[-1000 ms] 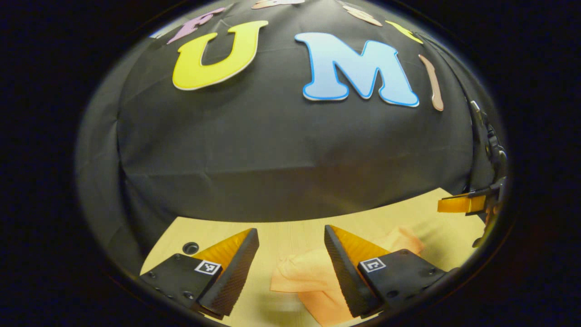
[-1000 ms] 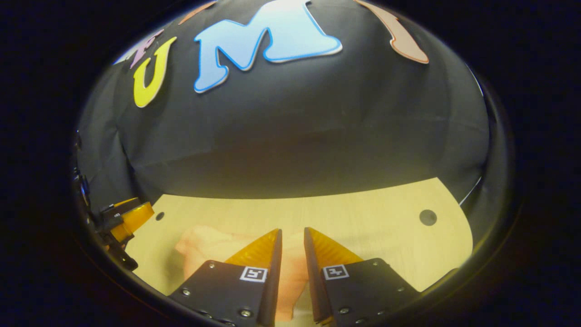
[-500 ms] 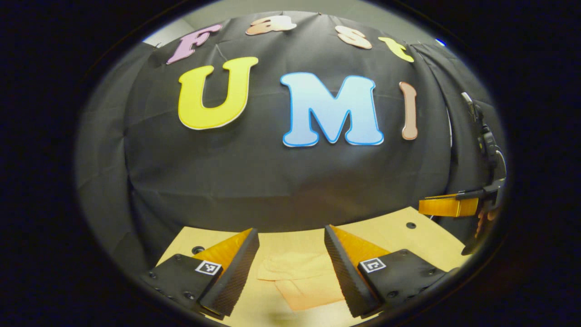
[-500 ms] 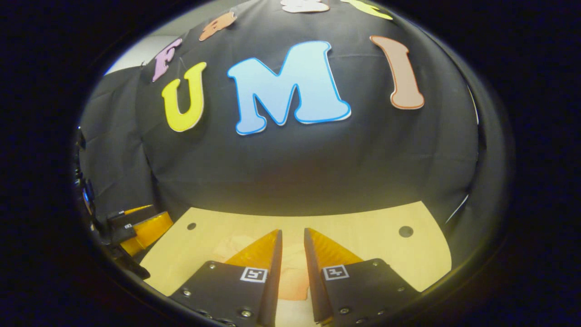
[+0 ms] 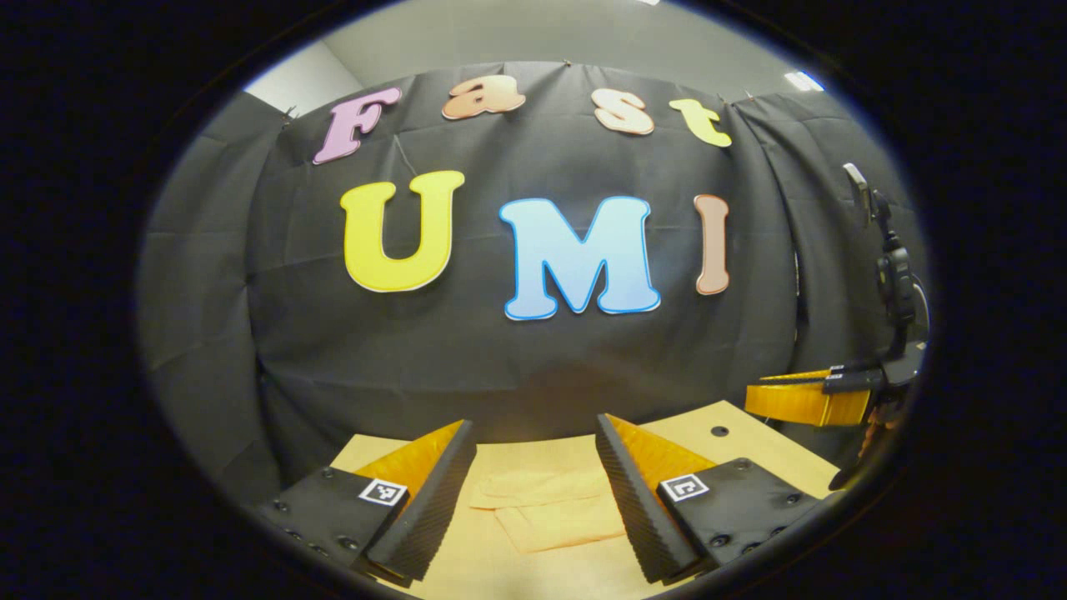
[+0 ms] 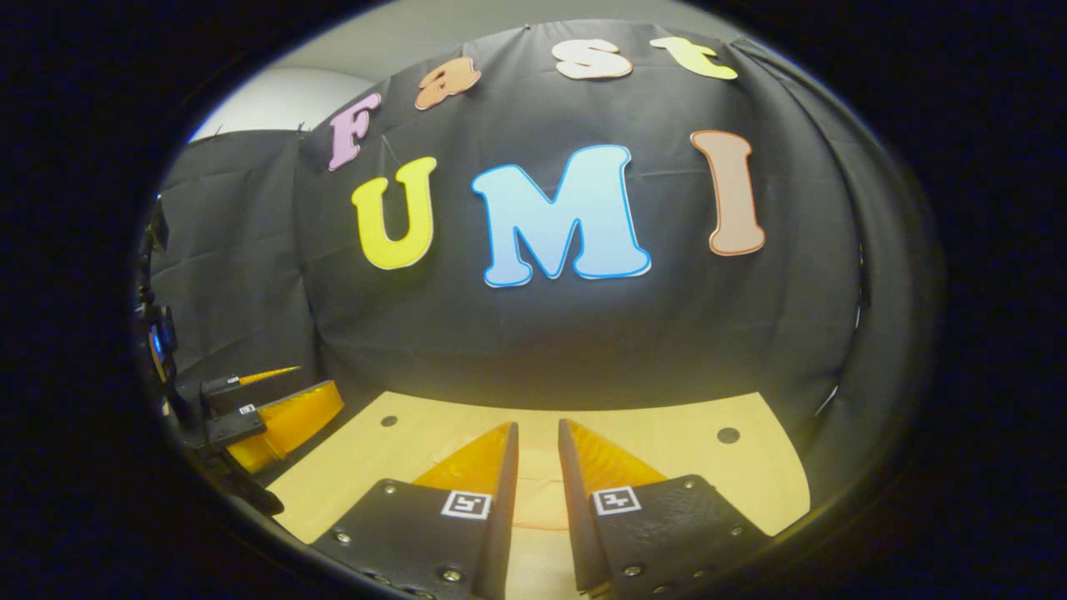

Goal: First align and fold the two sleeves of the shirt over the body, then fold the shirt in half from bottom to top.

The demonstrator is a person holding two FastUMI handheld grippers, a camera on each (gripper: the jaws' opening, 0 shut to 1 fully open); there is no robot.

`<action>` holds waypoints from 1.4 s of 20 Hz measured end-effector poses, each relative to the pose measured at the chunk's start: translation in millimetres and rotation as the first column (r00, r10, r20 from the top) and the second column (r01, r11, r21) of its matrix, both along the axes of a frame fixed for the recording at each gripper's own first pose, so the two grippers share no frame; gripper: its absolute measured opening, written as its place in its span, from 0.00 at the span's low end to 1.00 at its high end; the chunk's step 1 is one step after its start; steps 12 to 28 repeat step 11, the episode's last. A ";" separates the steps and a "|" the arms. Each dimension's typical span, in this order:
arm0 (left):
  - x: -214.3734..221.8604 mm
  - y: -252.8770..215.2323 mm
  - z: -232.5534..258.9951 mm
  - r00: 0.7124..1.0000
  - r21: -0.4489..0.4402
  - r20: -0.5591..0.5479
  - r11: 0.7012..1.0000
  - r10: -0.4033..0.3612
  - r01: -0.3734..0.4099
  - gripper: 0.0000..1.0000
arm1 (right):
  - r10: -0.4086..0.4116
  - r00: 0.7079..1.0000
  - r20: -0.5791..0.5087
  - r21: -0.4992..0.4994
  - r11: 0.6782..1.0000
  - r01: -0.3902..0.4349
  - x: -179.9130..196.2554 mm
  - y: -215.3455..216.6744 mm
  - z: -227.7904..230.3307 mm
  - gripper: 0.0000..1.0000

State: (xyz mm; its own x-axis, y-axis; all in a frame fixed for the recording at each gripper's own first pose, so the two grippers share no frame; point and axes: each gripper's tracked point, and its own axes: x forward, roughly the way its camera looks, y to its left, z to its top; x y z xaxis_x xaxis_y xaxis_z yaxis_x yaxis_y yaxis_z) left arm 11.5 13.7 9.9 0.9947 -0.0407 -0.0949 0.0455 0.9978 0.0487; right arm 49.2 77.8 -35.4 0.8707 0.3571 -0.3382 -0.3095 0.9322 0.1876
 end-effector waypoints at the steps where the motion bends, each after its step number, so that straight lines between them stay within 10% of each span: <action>1: -9.1 -2.1 2.6 1.000 0.002 0.004 1.000 0.001 -0.001 0.95 | -0.002 1.000 0.007 0.004 1.000 0.002 -9.1 -0.1 3.3 0.30; 28: -51.2 8.7 -8.9 1.000 -0.028 -0.001 1.000 0.014 -0.014 0.94 | -0.050 0.998 0.027 0.009 0.999 0.050 -43.9 -5.5 10.4 0.30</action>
